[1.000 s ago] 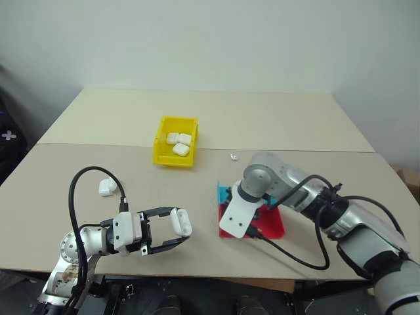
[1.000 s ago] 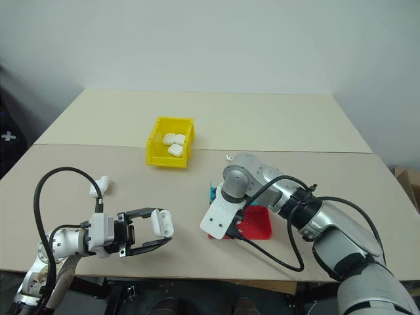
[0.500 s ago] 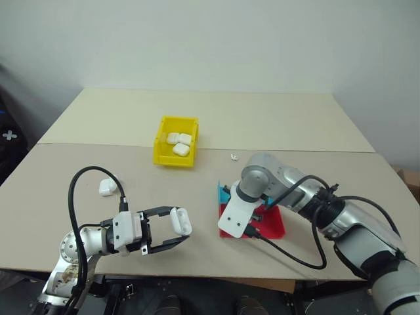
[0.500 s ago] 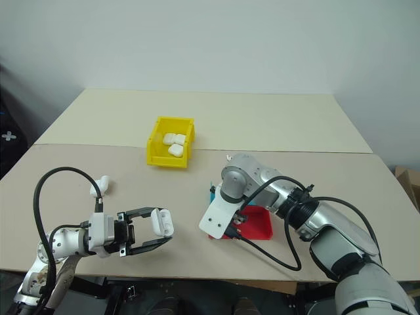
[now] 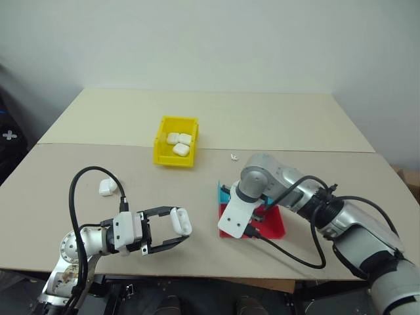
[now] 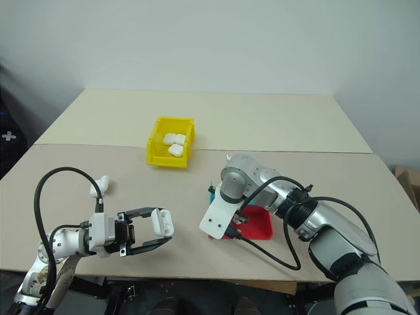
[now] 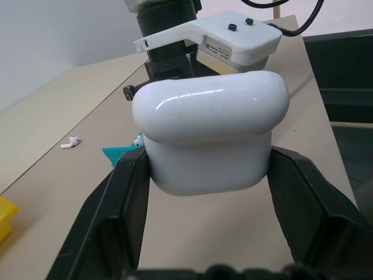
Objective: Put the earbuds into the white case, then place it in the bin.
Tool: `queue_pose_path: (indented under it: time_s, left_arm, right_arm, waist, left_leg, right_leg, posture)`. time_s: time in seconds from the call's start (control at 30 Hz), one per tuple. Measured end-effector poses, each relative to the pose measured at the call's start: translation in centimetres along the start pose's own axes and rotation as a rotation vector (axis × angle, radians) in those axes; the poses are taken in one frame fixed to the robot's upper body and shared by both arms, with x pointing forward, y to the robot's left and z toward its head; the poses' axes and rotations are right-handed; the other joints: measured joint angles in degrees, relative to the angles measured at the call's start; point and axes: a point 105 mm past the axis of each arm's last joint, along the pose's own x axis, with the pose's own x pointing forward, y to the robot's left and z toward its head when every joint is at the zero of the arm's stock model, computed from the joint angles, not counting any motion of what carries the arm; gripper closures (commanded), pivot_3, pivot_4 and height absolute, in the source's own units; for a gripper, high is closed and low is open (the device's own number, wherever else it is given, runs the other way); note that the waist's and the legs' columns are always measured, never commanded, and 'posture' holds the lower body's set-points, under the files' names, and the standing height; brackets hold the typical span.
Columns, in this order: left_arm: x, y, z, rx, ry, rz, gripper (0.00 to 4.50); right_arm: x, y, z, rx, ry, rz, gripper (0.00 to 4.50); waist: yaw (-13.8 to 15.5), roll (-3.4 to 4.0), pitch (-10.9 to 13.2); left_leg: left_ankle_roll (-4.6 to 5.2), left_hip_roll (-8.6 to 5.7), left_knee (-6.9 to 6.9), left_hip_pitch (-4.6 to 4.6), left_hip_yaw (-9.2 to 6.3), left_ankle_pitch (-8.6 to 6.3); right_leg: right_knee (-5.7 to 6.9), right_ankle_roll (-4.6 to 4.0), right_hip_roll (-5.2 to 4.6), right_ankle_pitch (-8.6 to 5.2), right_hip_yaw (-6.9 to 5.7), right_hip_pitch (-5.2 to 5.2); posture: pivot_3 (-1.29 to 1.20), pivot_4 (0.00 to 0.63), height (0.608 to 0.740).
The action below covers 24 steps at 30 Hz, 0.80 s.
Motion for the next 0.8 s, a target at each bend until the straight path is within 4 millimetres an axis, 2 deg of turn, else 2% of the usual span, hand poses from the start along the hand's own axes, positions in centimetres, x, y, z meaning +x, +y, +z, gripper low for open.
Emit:
queue_pose_path:
  time_s: [0.33,0.47,0.67,0.8]
  left_arm:
    - [0.0,0.1,0.0,0.002,-0.001,0.005,1.73]
    - [0.1,0.2,0.1,0.007,-0.003,0.004,1.73]
    - [0.5,0.6,0.7,0.026,-0.033,-0.009,1.73]
    - [1.4,1.4,1.8,0.009,-0.098,-0.006,1.73]
  right_arm:
    - [-0.1,0.1,0.0,0.002,-0.001,-0.007,3.29]
    - [-0.7,0.2,-0.2,0.009,0.009,-0.049,3.29]
    - [-3.7,1.2,0.3,0.099,-0.054,-0.187,3.29]
    - [-8.1,1.1,0.2,0.252,-0.138,-0.377,3.29]
  waist:
    - [0.0,0.00,0.0]
    - [0.0,0.00,0.0]
    - [0.3,0.00,0.0]
    - [0.2,-0.01,0.0]
  left_leg:
    - [0.00,0.00,0.00,0.00,0.00,0.00]
    - [0.00,0.00,0.00,0.00,0.00,0.00]
    - [0.00,-0.01,0.00,-0.01,0.00,0.00]
    - [0.00,0.00,0.00,0.01,-0.03,0.00]
  right_leg:
    - [0.00,0.00,0.00,0.00,0.00,0.00]
    - [0.00,0.00,0.00,0.00,0.00,0.00]
    - [-0.03,0.01,-0.02,-0.01,-0.01,0.03]
    - [0.01,0.01,0.00,0.00,-0.01,0.05]
  posture:
    - [0.00,0.150,0.740]
    - [0.00,0.150,0.740]
    - [0.00,0.150,0.740]
    - [0.00,0.150,0.740]
